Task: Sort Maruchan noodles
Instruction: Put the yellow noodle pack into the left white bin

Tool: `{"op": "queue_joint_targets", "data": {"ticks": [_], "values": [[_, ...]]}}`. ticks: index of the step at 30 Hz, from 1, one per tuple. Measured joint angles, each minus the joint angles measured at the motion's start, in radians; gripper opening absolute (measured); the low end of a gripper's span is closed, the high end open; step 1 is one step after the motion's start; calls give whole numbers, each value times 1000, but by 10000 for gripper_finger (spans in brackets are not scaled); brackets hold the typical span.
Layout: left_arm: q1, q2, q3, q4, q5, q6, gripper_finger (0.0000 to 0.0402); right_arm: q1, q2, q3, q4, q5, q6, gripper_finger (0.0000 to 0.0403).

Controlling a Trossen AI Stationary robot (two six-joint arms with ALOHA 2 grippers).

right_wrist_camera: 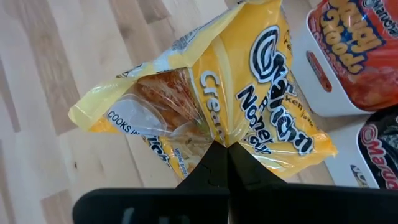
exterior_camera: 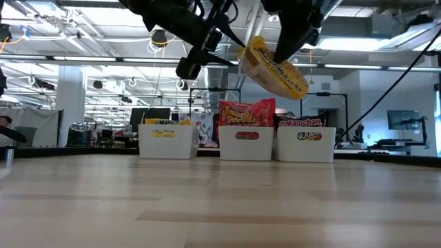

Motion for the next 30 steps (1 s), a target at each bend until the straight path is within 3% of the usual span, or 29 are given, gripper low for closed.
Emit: {"op": "queue_joint_targets", "data": {"ticks": [20,30], "values": [[-3,0,0,29,62,-4,176,-29,0,1,82,-20,-40,1],[-12,0,-1,33,62,9,176,-50,0,81,81,-27,-67,1]]}}
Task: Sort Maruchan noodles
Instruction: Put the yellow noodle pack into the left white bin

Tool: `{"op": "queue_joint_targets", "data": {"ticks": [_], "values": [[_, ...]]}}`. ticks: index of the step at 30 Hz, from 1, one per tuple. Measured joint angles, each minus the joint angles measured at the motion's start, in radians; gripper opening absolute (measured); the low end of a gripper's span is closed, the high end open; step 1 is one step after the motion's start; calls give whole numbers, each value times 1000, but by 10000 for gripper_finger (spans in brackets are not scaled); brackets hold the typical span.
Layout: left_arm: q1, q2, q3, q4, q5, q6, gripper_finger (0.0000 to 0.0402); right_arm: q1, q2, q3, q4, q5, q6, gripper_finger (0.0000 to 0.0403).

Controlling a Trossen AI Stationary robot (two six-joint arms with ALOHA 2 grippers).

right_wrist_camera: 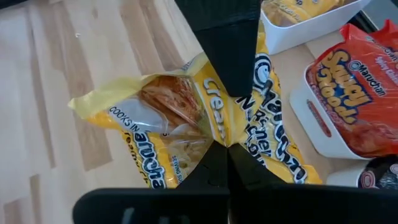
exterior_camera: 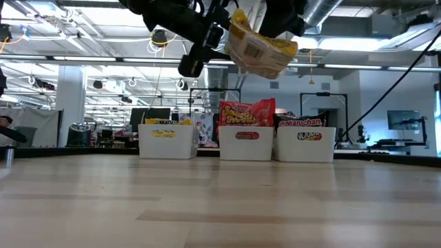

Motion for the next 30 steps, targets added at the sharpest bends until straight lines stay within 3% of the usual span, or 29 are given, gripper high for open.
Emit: {"op": "queue_joint_targets", "data": {"ticks": [5,11,15,30], "values": [[1,0,-1,10,14,29,151,0,0,1,-4,0,1,1],[1,0,-1,14,10,69,64,0,0,1,-5,0,1,4],[1,0,-1,19,12,115,17,0,1,1,-7,0,12,26],[15,-40,-1,-66,43,297,1,-1,-10,25,-26,-29,9,137]]}}
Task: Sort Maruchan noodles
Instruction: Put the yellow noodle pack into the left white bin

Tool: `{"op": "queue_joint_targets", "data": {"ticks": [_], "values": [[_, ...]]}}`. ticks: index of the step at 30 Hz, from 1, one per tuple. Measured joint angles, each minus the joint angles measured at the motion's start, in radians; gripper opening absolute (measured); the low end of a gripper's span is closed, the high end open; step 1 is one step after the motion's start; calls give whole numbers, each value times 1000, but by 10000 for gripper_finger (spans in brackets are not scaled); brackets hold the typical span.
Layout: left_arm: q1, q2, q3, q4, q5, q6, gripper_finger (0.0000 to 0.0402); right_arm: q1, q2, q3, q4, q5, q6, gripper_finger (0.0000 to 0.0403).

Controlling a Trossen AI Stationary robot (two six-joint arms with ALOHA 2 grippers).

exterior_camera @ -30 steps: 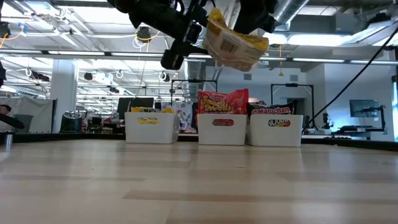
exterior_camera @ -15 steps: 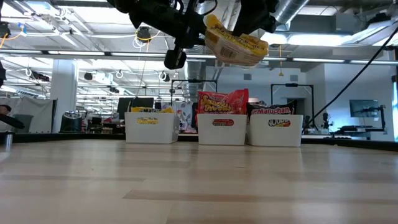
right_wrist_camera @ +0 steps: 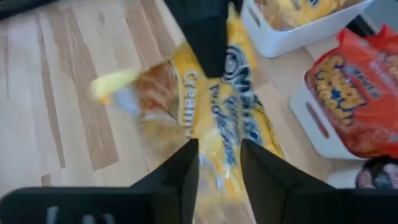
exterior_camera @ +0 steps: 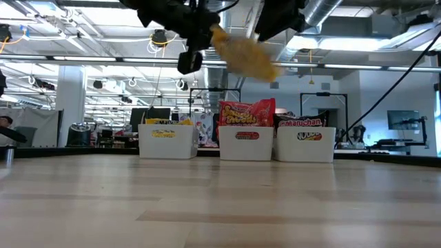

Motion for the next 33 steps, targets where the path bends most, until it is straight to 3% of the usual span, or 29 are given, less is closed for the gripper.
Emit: {"op": "queue_joint_targets", "data": {"ticks": [11,21,28,33], "values": [[110,-154,0,-228,-56,175,0,-3,-5,132,-26,-15,-11,182],[277,-359,1,-347,-234,414,0,-49,-4,149,-30,-15,-53,180],[427,-428,1,-463,-219,563,0,-100,-4,149,-30,-15,-53,180],[522,-428,-80,-406,-113,630,0,-146,-4,148,-30,-14,-52,180]]}}
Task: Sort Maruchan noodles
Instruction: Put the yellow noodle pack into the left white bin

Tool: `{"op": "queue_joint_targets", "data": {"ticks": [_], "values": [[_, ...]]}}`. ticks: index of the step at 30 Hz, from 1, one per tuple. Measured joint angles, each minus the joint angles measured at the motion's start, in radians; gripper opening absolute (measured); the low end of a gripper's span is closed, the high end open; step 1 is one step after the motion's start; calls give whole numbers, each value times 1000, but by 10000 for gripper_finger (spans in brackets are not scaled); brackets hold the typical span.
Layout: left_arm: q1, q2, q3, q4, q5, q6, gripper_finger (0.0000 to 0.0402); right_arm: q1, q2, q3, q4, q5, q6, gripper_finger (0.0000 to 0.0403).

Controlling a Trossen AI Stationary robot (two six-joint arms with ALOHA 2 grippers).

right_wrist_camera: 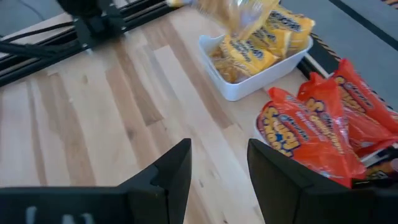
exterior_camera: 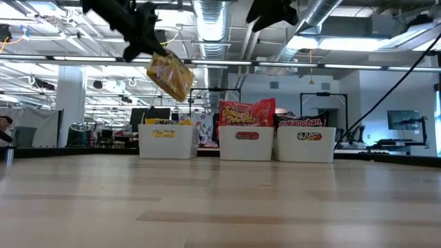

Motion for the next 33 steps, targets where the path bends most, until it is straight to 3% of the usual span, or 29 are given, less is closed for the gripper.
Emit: {"op": "queue_joint_targets", "data": {"ticks": [5,13,25,33], "values": [[62,2,-197,252,125,-43,0,-38,0,0,0,0,22,180],[108,11,-374,474,143,-43,0,-76,0,0,0,-1,52,179],[127,164,-405,537,128,34,0,-97,0,0,0,-1,55,179],[157,231,-404,571,140,-34,22,-96,0,-1,0,-1,55,179]]}}
